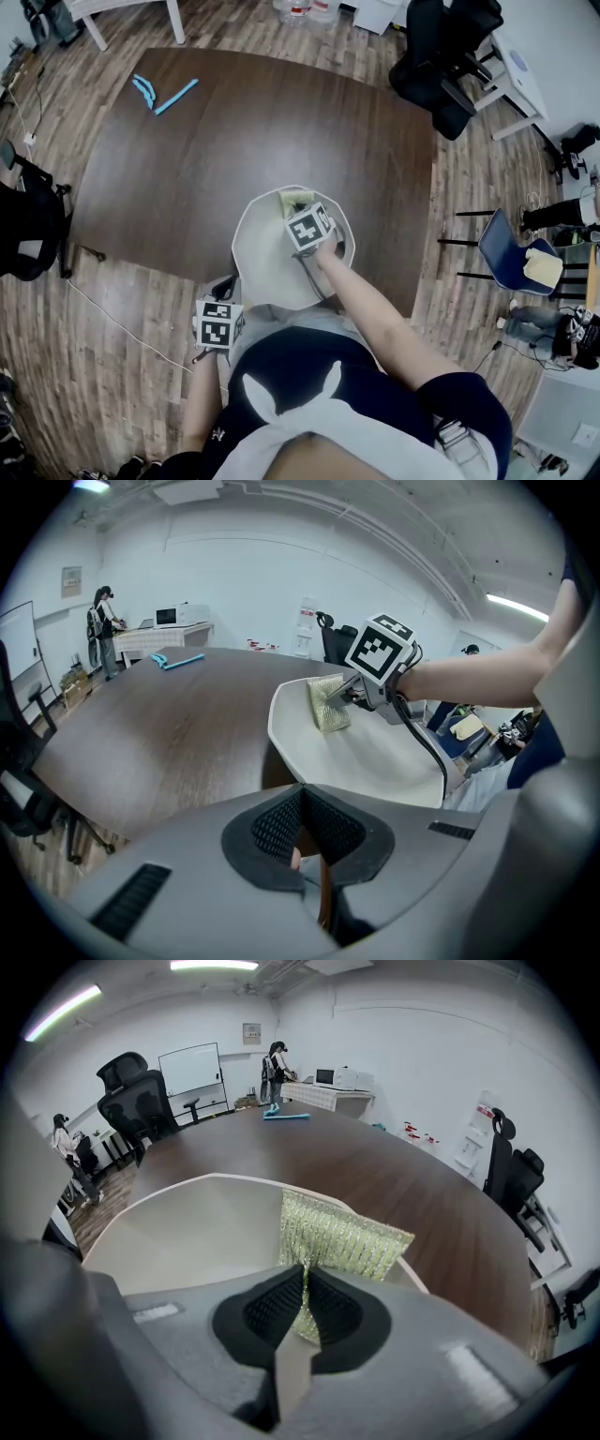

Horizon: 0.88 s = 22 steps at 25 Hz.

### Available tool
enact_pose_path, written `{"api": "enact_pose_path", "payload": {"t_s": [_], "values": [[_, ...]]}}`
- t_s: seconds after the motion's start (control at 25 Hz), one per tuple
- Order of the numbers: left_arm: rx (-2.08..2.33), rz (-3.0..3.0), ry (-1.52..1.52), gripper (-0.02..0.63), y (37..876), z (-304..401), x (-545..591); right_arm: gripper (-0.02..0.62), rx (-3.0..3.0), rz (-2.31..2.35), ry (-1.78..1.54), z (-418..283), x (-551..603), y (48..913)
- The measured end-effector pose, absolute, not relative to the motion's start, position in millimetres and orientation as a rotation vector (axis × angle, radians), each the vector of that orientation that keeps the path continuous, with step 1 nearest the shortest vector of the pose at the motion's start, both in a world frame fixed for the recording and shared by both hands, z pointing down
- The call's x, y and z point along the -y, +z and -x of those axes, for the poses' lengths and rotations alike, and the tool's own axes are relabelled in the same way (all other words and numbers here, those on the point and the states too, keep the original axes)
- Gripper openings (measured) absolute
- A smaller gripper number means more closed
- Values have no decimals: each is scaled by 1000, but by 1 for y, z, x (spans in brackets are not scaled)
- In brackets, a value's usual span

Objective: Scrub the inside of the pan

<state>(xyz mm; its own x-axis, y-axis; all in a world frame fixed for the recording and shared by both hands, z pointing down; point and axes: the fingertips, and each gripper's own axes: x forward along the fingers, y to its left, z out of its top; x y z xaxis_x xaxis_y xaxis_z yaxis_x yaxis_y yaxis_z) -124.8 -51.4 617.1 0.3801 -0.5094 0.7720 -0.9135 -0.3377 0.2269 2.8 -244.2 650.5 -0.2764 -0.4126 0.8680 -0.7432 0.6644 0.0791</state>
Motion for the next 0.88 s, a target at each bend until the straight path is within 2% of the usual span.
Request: {"api": "enact_pose_path", "payload": {"t_s": [0.88], "values": [[1211,-2019,761,3,612,129,45,15,1773,-860,391,-30,233,649]]}}
